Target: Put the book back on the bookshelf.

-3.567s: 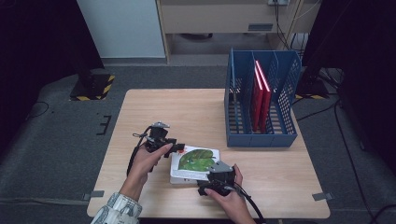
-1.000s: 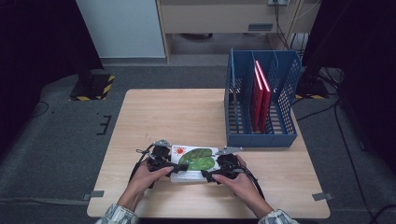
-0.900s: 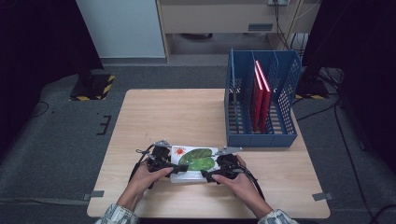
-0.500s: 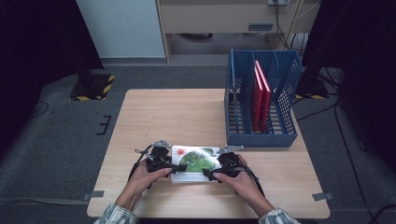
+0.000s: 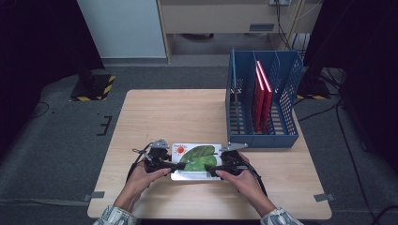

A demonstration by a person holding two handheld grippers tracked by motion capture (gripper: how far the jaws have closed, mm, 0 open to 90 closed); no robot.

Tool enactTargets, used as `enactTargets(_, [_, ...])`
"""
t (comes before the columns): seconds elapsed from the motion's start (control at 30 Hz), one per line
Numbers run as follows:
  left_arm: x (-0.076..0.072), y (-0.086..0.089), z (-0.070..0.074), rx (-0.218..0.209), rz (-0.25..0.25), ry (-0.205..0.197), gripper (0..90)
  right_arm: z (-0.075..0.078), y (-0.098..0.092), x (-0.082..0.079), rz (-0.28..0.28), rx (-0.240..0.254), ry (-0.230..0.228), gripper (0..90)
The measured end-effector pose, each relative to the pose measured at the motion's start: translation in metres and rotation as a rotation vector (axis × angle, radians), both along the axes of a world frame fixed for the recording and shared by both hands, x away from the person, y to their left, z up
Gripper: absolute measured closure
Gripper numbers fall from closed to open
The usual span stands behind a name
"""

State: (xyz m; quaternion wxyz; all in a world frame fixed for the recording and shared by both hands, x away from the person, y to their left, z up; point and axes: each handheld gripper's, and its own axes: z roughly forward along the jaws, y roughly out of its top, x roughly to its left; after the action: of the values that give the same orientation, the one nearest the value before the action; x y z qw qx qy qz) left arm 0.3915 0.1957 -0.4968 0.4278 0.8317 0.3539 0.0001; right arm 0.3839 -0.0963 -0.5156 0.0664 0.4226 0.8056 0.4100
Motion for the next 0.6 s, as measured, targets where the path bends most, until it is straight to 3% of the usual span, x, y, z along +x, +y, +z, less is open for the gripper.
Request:
enactTargets(0.1, [0.001, 0.004, 0.003, -0.003, 0.025, -0.038, 52.2, 0.007, 0.002, 0.002, -0.013, 0.003, -0.065, 20.7])
enactTargets(0.23, [0.001, 0.008, 0.006, 0.005, 0.048, -0.058, 54.9, 0.013, 0.005, 0.004, -0.014, -0.009, -0.102, 24.9])
enactTargets(0.6, [0.006, 0.01, 0.011, 0.042, 0.105, -0.14, 58.5, 0.03, 0.009, 0.009, -0.013, -0.016, -0.164, 30.4])
